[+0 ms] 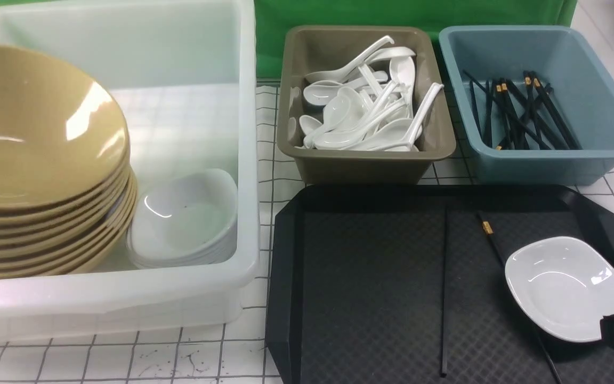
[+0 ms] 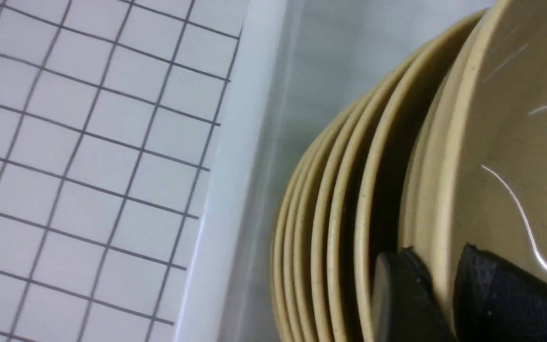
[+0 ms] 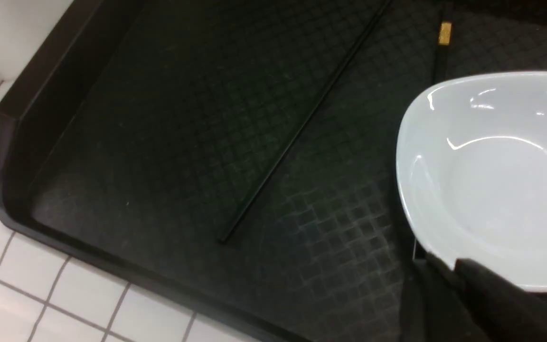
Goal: On white black table put chopsticks spoon bowls plates into blue grey white boxes.
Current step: 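Place the tan bowl onto the bowl stack in the left bin with the left gripper, then reach for and grasp the small white dish on the black tray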
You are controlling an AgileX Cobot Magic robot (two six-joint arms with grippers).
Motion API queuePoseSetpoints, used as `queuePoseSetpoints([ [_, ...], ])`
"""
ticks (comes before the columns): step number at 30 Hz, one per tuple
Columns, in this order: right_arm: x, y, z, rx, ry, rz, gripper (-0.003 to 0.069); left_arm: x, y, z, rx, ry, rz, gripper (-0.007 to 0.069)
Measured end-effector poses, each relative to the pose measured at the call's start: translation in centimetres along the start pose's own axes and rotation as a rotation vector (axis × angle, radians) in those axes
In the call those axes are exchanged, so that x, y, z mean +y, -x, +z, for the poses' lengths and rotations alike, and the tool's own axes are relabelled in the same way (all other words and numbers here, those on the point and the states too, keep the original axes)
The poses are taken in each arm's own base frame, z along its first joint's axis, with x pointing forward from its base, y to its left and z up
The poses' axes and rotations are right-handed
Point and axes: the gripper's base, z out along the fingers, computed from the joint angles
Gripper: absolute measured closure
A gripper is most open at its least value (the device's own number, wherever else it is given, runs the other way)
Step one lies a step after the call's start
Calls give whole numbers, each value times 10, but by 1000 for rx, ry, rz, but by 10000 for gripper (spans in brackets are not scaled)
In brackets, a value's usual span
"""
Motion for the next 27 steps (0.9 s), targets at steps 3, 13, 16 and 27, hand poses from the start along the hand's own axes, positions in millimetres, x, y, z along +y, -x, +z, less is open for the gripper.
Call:
queuePoseSetpoints([
  [3, 0, -2, 1, 2, -2, 2, 559, 1, 0, 0, 0, 50, 25, 314],
  [13, -17, 46, 14, 234, -104, 60, 473, -3, -2, -84, -234, 167, -71, 39],
  [16, -33, 72, 34, 292, -188, 50, 373, -23, -13, -122, -352, 116, -13, 166],
  [27, -72, 110, 127, 528, -249, -48, 137, -76, -102, -175, -500, -220, 363, 629],
])
